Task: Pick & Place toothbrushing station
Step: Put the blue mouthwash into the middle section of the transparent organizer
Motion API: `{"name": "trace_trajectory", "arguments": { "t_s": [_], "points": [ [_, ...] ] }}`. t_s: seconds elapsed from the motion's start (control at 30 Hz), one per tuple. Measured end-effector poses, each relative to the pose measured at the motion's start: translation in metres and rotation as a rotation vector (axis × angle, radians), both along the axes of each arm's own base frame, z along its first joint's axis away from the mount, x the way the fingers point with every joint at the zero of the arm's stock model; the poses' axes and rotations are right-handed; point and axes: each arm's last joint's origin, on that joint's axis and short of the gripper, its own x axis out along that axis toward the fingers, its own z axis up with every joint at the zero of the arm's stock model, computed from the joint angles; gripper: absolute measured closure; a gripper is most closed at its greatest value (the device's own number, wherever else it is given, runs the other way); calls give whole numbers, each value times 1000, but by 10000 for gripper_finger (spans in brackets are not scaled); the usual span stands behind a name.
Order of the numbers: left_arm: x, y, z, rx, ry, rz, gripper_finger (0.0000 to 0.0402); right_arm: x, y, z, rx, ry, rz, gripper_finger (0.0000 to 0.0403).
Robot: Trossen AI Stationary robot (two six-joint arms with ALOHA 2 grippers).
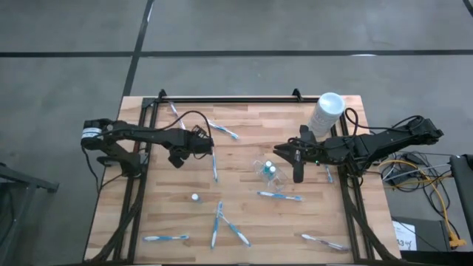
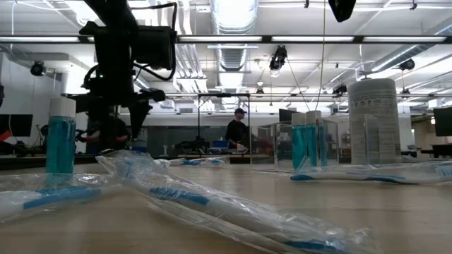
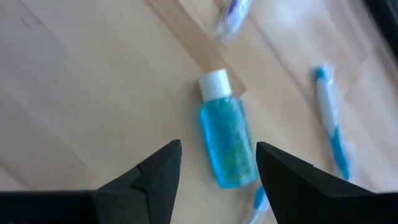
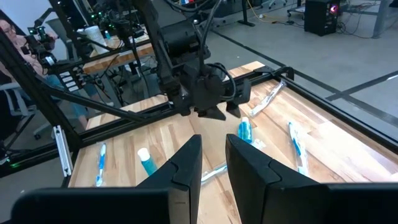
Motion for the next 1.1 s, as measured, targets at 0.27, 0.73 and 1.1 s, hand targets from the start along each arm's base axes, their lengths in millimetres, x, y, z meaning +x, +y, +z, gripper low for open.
{"name": "trace_trajectory", "arguments": {
  "t_s": [0.27,0.73,1.1],
  "points": [
    [-7,4,-11,0,-27,150,188,0,0,0,0,0,0,335],
    [-8,18,-13,34,-42,210,188,0,0,0,0,0,0,335],
    [-1,22,-37,-31,43,212,188,0,0,0,0,0,0,335]
  ]
}}
